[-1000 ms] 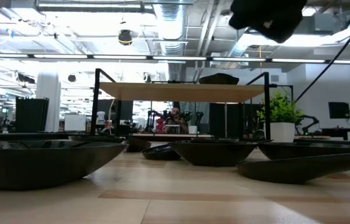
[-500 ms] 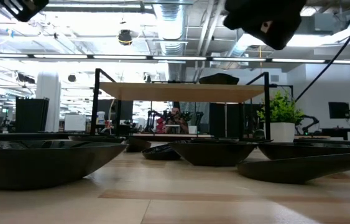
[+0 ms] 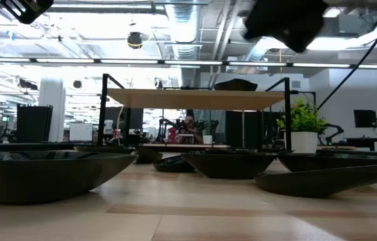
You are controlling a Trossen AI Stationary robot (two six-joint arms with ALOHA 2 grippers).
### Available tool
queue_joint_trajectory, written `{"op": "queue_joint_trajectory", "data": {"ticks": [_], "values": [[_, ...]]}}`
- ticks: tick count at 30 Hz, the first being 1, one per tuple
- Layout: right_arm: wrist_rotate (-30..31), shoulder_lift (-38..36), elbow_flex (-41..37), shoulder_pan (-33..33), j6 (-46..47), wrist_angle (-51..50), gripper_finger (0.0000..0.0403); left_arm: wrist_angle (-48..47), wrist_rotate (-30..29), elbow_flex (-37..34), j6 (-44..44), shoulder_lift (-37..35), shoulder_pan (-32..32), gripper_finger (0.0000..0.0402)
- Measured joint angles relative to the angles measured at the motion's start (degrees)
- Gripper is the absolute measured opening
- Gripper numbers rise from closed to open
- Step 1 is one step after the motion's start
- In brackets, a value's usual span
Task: Pick & Place Mini shaped plates
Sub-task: Put the black leaf shaped plate on the shelf
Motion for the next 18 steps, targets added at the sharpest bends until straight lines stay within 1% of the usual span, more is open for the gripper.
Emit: {"op": "queue_joint_trajectory", "data": {"ticks": [2,6,14,18], "values": [[-0.43,0.0,0.0,0.0,3.37,-4.34,0.0061,0.01,-0.01,0.0,0.0,0.0,0.0,0.0113],[-3.9,0.0,0.0,0.08,8.44,-10.17,0.0061,0.01,0.01,0.0,-0.31,0.0,0.0,0.0113],[-10.3,0.0,0.0,0.11,12.41,-15.44,0.0061,0.01,0.01,0.0,-1.55,0.02,0.0,0.0113],[-10.52,0.0,0.0,0.11,16.65,-20.69,0.0061,0.01,-0.74,0.0,-1.61,0.02,-0.02,0.0113]]}}
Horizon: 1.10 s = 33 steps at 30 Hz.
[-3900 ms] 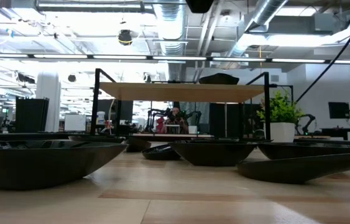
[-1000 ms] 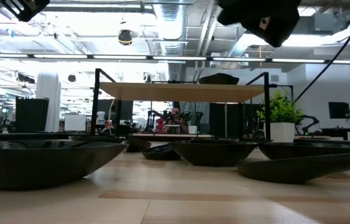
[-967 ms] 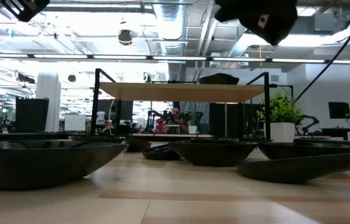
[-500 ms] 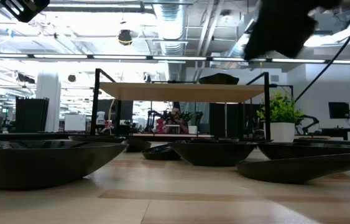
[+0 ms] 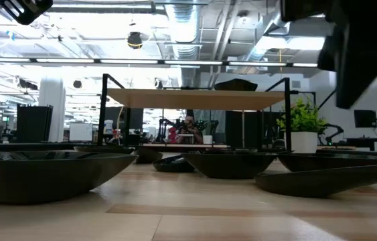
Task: Pick & Place Mini shaped plates
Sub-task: Put the black leaf shaped plate on the shelf
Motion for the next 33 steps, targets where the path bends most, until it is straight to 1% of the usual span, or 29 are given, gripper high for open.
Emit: {"op": "queue_joint_trajectory", "data": {"ticks": [5,10,13,17,20,22,23,25,27,29,30,31,33], "values": [[-0.02,0.0,0.0,0.0,5.61,-4.74,0.0061,0.01,-4.35,0.0,-0.38,0.0,0.02,0.0113],[0.33,0.0,0.0,0.78,6.66,-4.89,0.0061,0.02,-5.24,0.0,-0.38,0.0,0.01,0.0113],[3.2,0.0,0.0,1.71,7.1,-6.67,0.0061,0.02,-5.24,0.0,-0.38,0.0,0.0,0.0113],[8.73,-0.38,0.0,2.93,8.6,-9.63,0.0061,0.02,-5.24,0.0,-0.33,0.0,0.0,0.0113],[11.98,-2.86,0.0,3.39,8.55,-13.65,0.0061,0.04,-5.24,0.0,-0.35,0.0,0.01,0.0113],[15.48,-5.87,0.0,3.43,9.89,-17.31,0.0061,0.04,-5.24,0.0,-0.12,0.0,0.01,0.0113],[18.25,-7.69,0.0,3.43,10.89,-18.96,0.0061,0.04,-5.24,0.0,-0.12,-0.02,0.02,0.0113],[25.72,-11.38,0.0,4.26,12.91,-22.36,0.0061,0.04,-5.24,0.0,0.28,-0.04,0.02,0.0113],[35.08,-15.28,-0.49,6.06,16.27,-25.41,0.0061,0.04,-5.24,0.0,0.87,-0.04,0.02,0.0113],[43.42,-19.33,-2.93,8.39,22.35,-26.88,0.0061,0.04,-5.24,0.0,0.94,-0.04,0.02,0.0113],[46.29,-21.09,-4.75,9.61,26.15,-27.02,0.0061,0.04,-5.24,0.0,0.78,-0.04,0.02,0.0113],[48.04,-22.61,-6.82,10.82,30.36,-26.72,0.0061,0.04,-5.24,0.0,0.52,-0.04,0.02,0.0113],[48.28,-24.73,-11.72,13.05,38.38,-24.08,0.0061,0.04,-5.24,0.0,0.32,-0.07,0.02,0.0113]]}}
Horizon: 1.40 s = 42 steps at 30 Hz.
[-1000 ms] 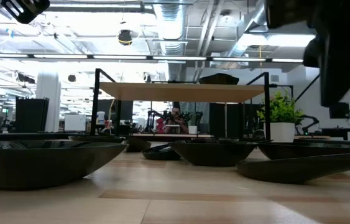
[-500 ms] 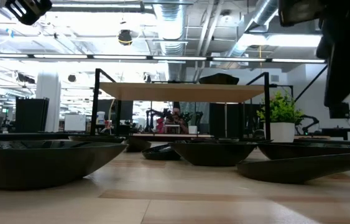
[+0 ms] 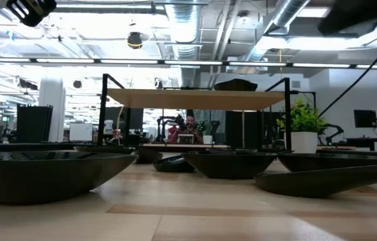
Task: Pick & Place Mini shaped plates
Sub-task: Put the black leaf shaped plate on the shelf
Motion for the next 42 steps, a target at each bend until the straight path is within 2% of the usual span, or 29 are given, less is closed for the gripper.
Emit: {"op": "queue_joint_trajectory", "data": {"ticks": [4,7,12,22,31,42], "values": [[-7.96,-0.7,-7.91,2.43,9.98,12.2,0.0061,0.04,0.0,0.0,-0.46,-0.02,0.0,0.0113],[-14.33,0.98,-9.39,2.19,6.95,20.59,0.0061,0.07,0.0,0.0,-0.57,-0.02,-0.04,0.0113],[-16.1,5.78,-9.3,0.86,2.93,29.96,0.007,0.13,0.0,0.0,-0.68,-0.02,-0.04,0.0113],[-22.95,17.04,-9.3,0.23,6.86,42.27,0.0132,0.15,0.0,0.0,-0.68,-0.02,-0.04,0.0113],[-24.67,21.02,-9.3,-0.09,7.32,46.35,0.0139,0.17,0.0,0.0,-0.68,-0.02,-0.04,0.0113],[-25.89,19.44,-9.3,-0.07,7.29,44.79,0.0134,0.2,0.02,0.0,-0.68,-0.02,-0.04,0.0113]]}}
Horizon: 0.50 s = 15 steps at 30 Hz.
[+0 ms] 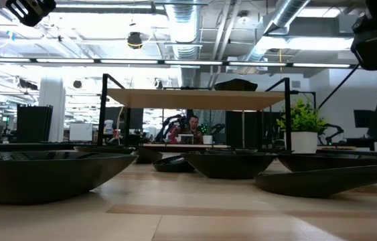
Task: Pick & Place Mini shaped plates
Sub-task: Put the black leaf shaped plate on the shelf
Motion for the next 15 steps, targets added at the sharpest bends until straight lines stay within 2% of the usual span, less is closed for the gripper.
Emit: {"op": "queue_joint_trajectory", "data": {"ticks": [9,15], "values": [[0.03,-2.6,0.02,-0.54,-1.17,-6.91,0.0144,0.0,0.0,0.0,0.0,0.0,0.0,0.0113],[-0.04,-1.15,0.02,-1.05,-1.13,-6.64,0.0141,0.0,0.0,0.0,0.0,0.0,-0.01,0.0113]]}}
